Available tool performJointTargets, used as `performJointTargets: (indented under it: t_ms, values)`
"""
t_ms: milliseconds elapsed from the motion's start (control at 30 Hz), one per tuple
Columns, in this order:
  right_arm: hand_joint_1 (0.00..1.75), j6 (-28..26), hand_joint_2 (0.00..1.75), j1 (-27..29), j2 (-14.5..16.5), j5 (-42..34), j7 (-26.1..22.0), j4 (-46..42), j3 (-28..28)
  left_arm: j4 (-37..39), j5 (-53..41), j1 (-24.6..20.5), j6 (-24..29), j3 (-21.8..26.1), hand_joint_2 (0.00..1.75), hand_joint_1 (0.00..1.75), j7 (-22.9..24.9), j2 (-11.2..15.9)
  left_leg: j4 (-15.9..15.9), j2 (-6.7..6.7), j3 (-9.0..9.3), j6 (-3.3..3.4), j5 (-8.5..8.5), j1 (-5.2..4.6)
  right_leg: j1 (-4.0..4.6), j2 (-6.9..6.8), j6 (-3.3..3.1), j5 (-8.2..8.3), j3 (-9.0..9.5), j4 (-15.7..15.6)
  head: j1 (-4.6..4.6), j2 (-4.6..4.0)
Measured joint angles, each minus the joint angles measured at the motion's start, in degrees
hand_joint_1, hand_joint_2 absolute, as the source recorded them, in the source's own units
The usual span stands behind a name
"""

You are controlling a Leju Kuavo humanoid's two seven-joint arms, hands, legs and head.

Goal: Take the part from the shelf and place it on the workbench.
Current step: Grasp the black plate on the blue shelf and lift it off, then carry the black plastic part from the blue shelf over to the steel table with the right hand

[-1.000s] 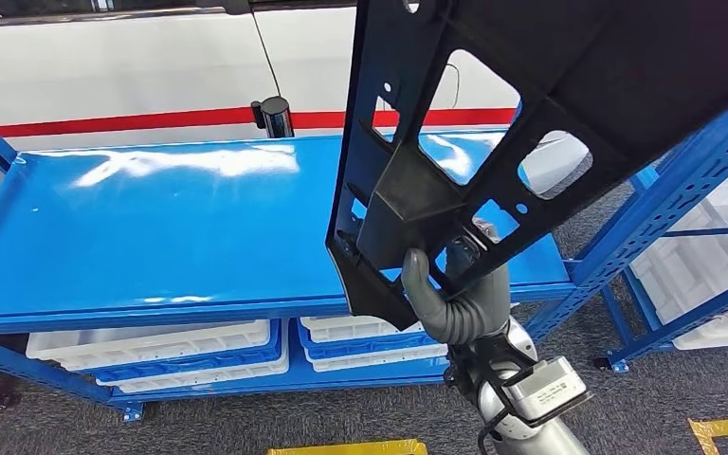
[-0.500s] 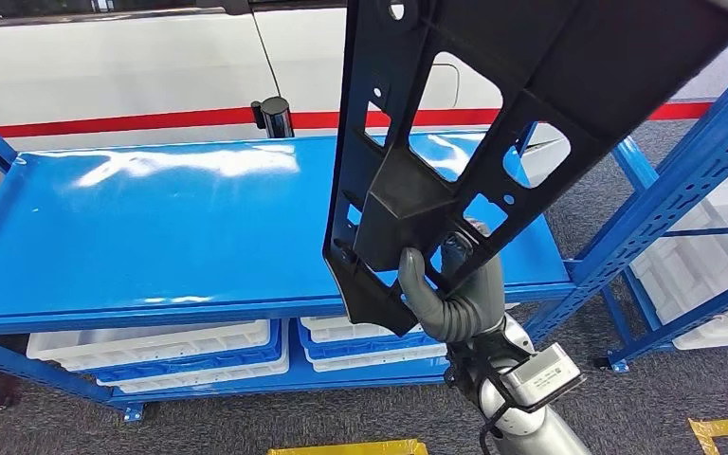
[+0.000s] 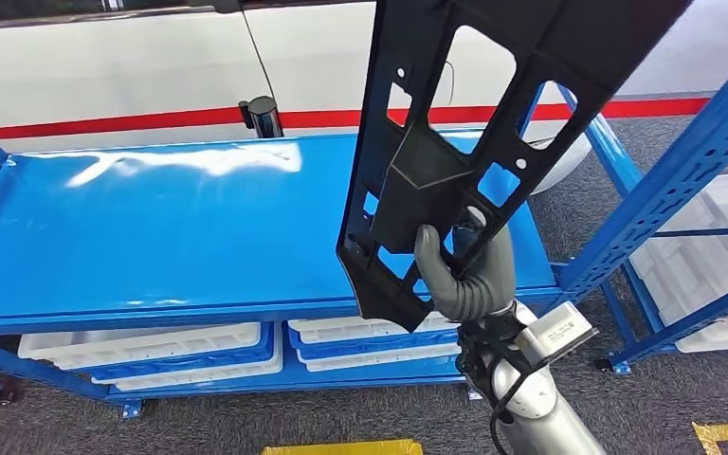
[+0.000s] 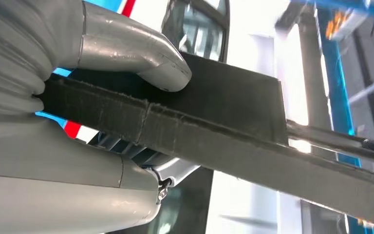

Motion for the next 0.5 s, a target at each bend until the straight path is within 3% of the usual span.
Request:
performJointTargets:
  t_ms: [67,100,167,200,233,267,300,367,400,500]
  values:
    - [1.75,-0.35,1.75,0.01,-0.05,0.33,0.06,0.13,-0.31,0.0,-0.01,0.04,0.01,0.02,1.75,0.0,0.03,-0.02,1.25,0.21,-0.34,-0.3,-0.94,0.33,0.06,0.0,-0.81,-0.2,0.25,0.0,-0.04,0.0]
    - [1.75,-0.47,1.75,-0.03,-0.05,0.45,0.08,0.15,-0.45,0.0,-0.04,0.03,0.01,0.02,1.75,0.0,0.04,-0.04,3.66,0.29,-1.42,-0.37,-2.28,0.41,0.08,-0.04,-1.27,-0.28,0.43,-0.06,-0.06,0.0]
    - [1.75,-0.58,1.75,-0.07,-0.05,0.57,0.09,0.24,-0.61,0.0,-0.09,0.03,0.01,0.03,1.75,0.0,0.09,-0.07,11.62,0.37,-5.45,-0.28,-5.76,0.35,0.33,-0.14,-1.98,-0.44,0.62,-0.1,-0.07,0.0]
    - [1.75,-0.6,1.75,-0.05,-0.06,0.58,0.1,0.34,-0.64,0.0,-0.11,0.07,0.01,0.04,1.75,0.0,0.14,-0.07,15.44,0.36,-7.61,-0.2,-6.92,0.31,0.51,-0.17,-2.21,-0.49,0.66,-0.09,-0.08,0.0]
    - [1.75,-0.61,1.75,-0.02,-0.06,0.58,0.15,0.45,-0.66,0.0,-0.11,0.13,0.01,0.05,1.75,0.0,0.18,-0.07,17.57,0.36,-9.03,-0.08,-7.06,0.31,0.66,-0.14,-2.31,-0.51,0.71,-0.09,-0.07,0.0]
    - [1.75,-0.62,1.75,0.0,-0.06,0.58,0.23,0.55,-0.66,0.0,-0.11,0.18,0.01,0.07,1.75,0.0,0.21,-0.07,17.61,0.36,-9.47,0.08,-6.12,0.31,0.76,-0.09,-2.33,-0.53,0.8,-0.08,-0.08,0.0]
    - [1.75,-0.62,1.75,0.01,-0.05,0.52,0.36,0.61,-0.66,0.0,-0.11,0.19,0.0,0.09,1.75,0.0,0.21,-0.07,15.43,0.36,-8.8,0.28,-4.22,0.31,0.79,-0.03,-2.33,-0.54,0.93,-0.08,-0.07,0.0]
    - [1.75,-0.6,1.75,0.02,-0.01,0.32,0.62,0.67,-0.65,0.0,-0.11,0.17,-0.05,0.11,1.75,0.0,0.14,-0.07,7.92,0.32,-5.81,0.52,0.01,0.25,0.96,0.07,-2.27,-0.58,1.09,0.0,-0.07,0.0]
    - [1.75,-0.58,1.75,0.02,0.01,0.15,0.74,0.69,-0.67,0.0,-0.11,0.12,-0.09,0.12,1.75,0.0,0.06,-0.08,4.85,0.27,-4.62,0.47,1.26,0.15,1.08,0.09,-2.15,-0.57,1.0,0.03,-0.06,0.0]
    - [1.75,-0.55,1.75,0.06,0.02,-0.16,0.99,0.81,-0.75,0.0,-0.14,0.09,-0.18,0.13,1.75,0.0,-0.16,-0.11,2.15,0.03,-4.09,0.68,2.0,-0.45,1.1,0.08,-1.22,-0.1,0.64,-0.35,0.0,0.0]
